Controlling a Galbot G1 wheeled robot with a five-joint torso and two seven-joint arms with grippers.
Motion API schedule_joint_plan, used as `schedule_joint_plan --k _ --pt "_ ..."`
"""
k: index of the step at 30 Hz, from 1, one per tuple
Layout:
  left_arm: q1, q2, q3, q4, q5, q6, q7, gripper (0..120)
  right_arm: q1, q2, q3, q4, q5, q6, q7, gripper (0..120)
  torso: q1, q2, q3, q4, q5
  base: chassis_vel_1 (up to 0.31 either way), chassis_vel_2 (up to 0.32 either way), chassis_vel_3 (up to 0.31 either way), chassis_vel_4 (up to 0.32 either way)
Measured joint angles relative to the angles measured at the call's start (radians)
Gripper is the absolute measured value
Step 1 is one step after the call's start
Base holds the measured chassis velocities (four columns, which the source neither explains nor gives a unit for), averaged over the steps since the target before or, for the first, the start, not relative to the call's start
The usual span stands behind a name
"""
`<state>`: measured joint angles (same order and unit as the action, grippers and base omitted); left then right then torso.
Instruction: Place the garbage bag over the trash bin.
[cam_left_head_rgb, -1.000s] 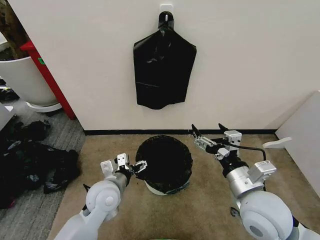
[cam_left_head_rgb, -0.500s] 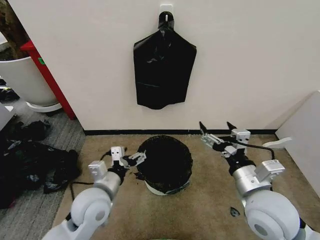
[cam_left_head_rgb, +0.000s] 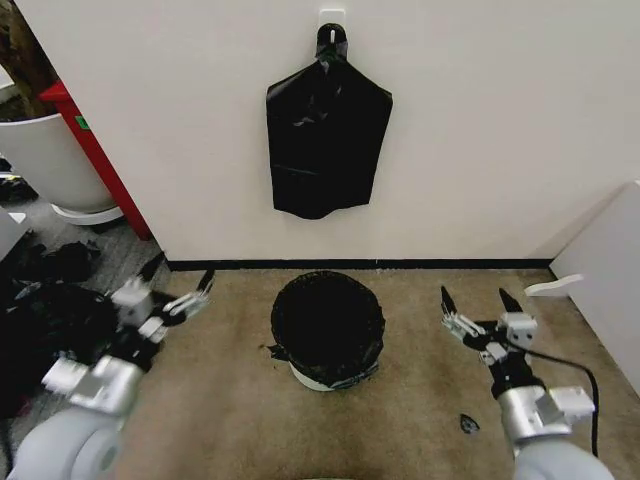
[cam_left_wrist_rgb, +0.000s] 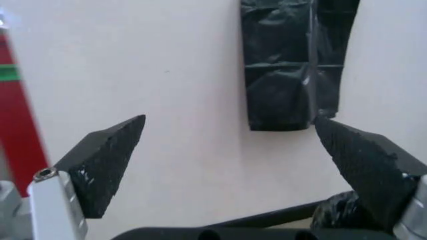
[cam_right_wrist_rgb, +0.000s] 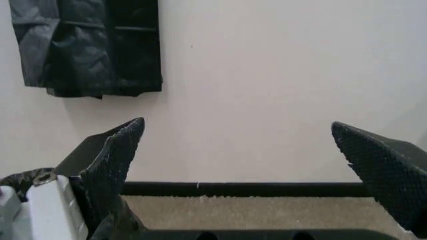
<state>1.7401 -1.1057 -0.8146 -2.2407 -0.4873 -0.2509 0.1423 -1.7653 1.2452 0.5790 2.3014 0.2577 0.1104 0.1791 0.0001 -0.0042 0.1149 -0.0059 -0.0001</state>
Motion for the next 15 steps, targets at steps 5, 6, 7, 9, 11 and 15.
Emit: schedule_joint_plan --k 5,6,7,9,11,15 --pt "0.114 -0.114 -0.019 -0.022 0.069 -0.114 0.008 100 -0.071 0.17 -0.001 0.003 -0.141 0.091 -0.05 100 0.0 0.0 0.0 -0.0001 -0.0001 0.0 0.0 0.0 0.0" --pt "0.139 -0.137 -0.018 -0.028 0.083 -0.132 0.009 100 -0.087 0.2 -0.004 0.0 -0.174 0.114 -0.055 100 0.0 0.0 0.0 -0.0002 -0.0002 0.0 0.0 0.0 0.0" --pt "0.139 -0.137 -0.018 -0.028 0.083 -0.132 0.009 100 -0.087 0.2 -0.004 0.0 -0.174 0.114 -0.055 100 0.0 0.0 0.0 -0.0002 -0.0002 0.0 0.0 0.0 0.0" --pt "0.193 -0.182 -0.002 -0.033 0.121 -0.178 0.009 100 -0.121 0.256 -0.014 -0.023 -0.244 0.173 -0.06 100 0.0 0.0 0.0 0.0 0.0001 0.0 0.0 0.0 0.0" --pt "0.238 -0.214 0.019 -0.042 0.147 -0.201 0.009 100 -0.144 0.286 -0.017 -0.03 -0.271 0.203 -0.06 100 0.0 0.0 0.0 -0.0002 -0.0002 0.0 0.0 0.0 0.0" --pt "0.33 -0.244 0.065 -0.067 0.162 -0.209 -0.002 100 -0.184 0.309 -0.019 -0.012 -0.269 0.231 -0.06 100 0.0 0.0 0.0 0.0001 0.0001 0.0 0.0 0.0 0.0"
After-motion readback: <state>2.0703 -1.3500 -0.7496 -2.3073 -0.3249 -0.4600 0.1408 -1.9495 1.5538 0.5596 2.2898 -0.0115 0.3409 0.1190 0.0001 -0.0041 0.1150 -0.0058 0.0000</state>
